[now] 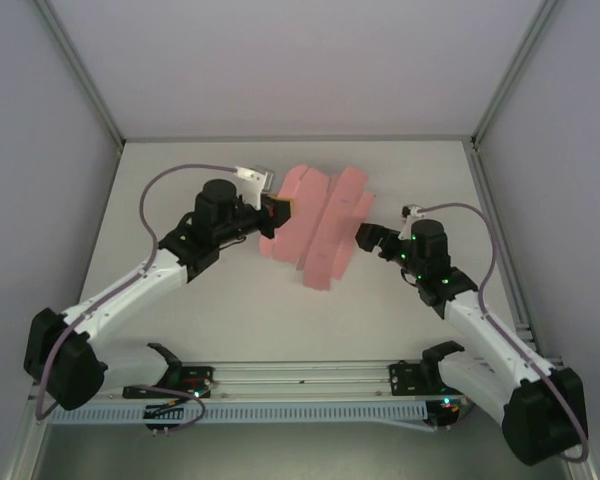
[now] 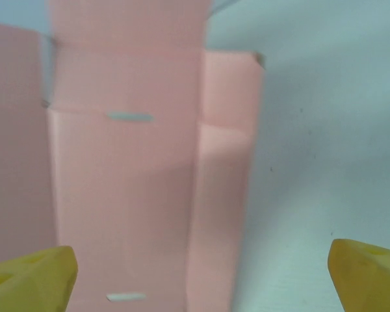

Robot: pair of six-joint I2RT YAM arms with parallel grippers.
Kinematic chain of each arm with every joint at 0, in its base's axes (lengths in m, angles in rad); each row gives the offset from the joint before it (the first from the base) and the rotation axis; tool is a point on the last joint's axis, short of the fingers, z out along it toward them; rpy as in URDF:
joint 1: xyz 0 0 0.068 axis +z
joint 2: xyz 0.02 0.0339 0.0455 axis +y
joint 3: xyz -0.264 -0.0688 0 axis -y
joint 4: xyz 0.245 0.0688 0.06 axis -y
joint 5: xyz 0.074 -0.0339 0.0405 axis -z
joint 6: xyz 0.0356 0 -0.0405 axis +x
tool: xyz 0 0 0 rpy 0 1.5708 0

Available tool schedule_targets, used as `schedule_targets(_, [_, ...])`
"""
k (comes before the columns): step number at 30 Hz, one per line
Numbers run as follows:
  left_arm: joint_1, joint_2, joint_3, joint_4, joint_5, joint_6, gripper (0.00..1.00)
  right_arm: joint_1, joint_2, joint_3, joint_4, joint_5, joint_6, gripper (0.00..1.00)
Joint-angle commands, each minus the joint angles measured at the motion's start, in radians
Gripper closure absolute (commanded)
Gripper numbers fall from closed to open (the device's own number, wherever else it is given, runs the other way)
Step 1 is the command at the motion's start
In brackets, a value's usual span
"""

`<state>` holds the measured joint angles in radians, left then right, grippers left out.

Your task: Assemble paper box

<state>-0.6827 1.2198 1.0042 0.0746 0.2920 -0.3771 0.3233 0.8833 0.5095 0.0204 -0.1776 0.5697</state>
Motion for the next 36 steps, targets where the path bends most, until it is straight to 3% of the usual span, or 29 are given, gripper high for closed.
schedule_targets(1, [-0.006,-0.082,0.081,0.023,0.101,0.076,1.00,-0.048,-0.062,-0.059,0.114,-0.103,0.025,0.00])
schedule_targets(7, [-0.007,-0.191,0.148,-0.002,0.124,0.092,1.00,-0.100,-0.107,-0.126,0.394,-0.282,0.036,0.04])
schedule_targets(16, [-0.008,-0.281,0.155,-0.010,0.163,0.045,1.00,-0.106,-0.044,-0.090,0.753,-0.453,0.108,0.13])
schedule_targets(22, [-0.006,-0.288,0.153,0.003,0.173,0.031,1.00,-0.107,0.077,-0.002,0.853,-0.535,0.172,0.30])
schedule_targets(24, [-0.007,-0.286,0.147,0.002,0.171,0.033,1.00,-0.107,0.109,-0.001,0.937,-0.566,0.203,0.40])
schedule_targets(25, [-0.007,-0.285,0.145,0.001,0.158,0.030,1.00,-0.106,0.122,0.000,0.972,-0.574,0.221,0.51])
schedule_targets(27, [-0.007,-0.287,0.139,-0.013,0.121,0.033,1.00,-0.106,0.131,0.005,0.969,-0.580,0.226,0.74])
schedule_targets(28, [-0.007,-0.289,0.135,-0.019,0.093,0.031,1.00,-0.106,0.130,0.008,0.952,-0.584,0.216,0.80])
schedule_targets(31, [-0.006,-0.301,0.114,-0.043,0.003,0.037,1.00,-0.105,0.112,0.022,0.826,-0.557,0.158,0.85])
schedule_targets(33, [-0.005,-0.311,0.096,-0.062,-0.064,0.042,1.00,-0.105,0.092,0.037,0.723,-0.542,0.101,0.99])
schedule_targets(36, [-0.006,-0.323,0.065,-0.095,-0.168,0.045,1.00,-0.101,0.060,0.071,0.526,-0.502,-0.011,1.00])
